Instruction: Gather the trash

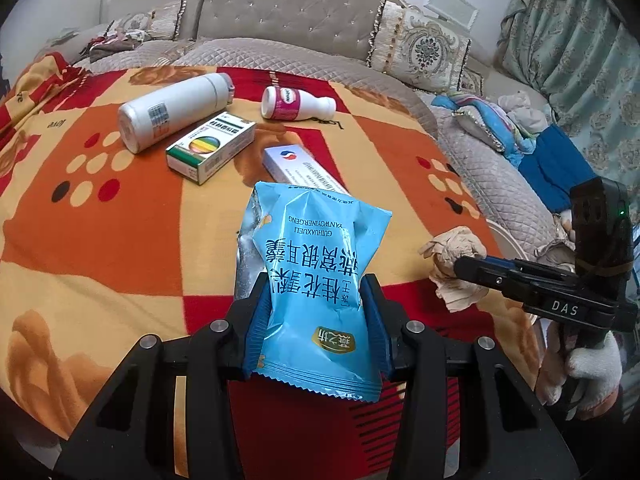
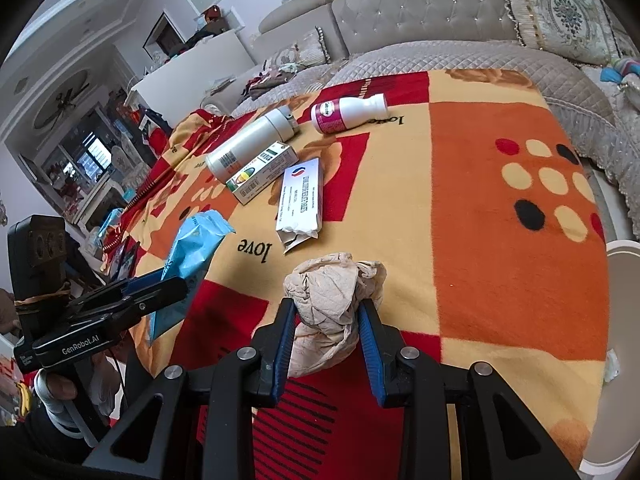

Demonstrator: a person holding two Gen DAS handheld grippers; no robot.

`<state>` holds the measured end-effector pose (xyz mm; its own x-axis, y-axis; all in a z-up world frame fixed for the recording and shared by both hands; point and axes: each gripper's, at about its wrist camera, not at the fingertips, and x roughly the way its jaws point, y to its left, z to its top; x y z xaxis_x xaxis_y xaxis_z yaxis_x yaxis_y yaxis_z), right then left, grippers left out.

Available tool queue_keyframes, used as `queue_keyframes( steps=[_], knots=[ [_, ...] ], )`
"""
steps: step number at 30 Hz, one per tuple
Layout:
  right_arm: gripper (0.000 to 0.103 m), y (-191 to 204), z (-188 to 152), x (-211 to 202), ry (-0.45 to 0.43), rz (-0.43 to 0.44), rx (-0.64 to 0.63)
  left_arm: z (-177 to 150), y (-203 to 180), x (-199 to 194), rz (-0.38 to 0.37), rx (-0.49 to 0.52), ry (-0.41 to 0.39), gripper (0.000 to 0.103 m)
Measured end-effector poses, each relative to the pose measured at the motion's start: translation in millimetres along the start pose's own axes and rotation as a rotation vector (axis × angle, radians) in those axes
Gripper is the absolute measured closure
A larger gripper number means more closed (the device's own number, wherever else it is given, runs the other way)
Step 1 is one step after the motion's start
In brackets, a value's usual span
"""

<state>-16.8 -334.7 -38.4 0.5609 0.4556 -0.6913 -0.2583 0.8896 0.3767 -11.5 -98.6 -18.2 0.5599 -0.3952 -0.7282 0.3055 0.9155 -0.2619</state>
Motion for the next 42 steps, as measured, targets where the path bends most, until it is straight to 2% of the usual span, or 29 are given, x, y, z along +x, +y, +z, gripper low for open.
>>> queue_keyframes(
  steps=[10,21,33,42],
  knots=[
    [0.072,-14,-6,-13,-0.022,-0.015,0.027,7,-28,7,-0.03,0.036,0.005,0.06],
    [0.072,-49,-21,-49,-0.061,-0.085,0.087,17,-81,31,-0.101,0.098,0.024,0.06],
    [0.072,-112,-53,-108,-0.123,-0.211,0.211,26,-168,77,-0.209,0.195,0.098,0.06],
    [0.072,-165,-71,-142,-0.163,-0.302,0.307,26,-229,111,-0.257,0.253,0.154,0.06]
  ],
)
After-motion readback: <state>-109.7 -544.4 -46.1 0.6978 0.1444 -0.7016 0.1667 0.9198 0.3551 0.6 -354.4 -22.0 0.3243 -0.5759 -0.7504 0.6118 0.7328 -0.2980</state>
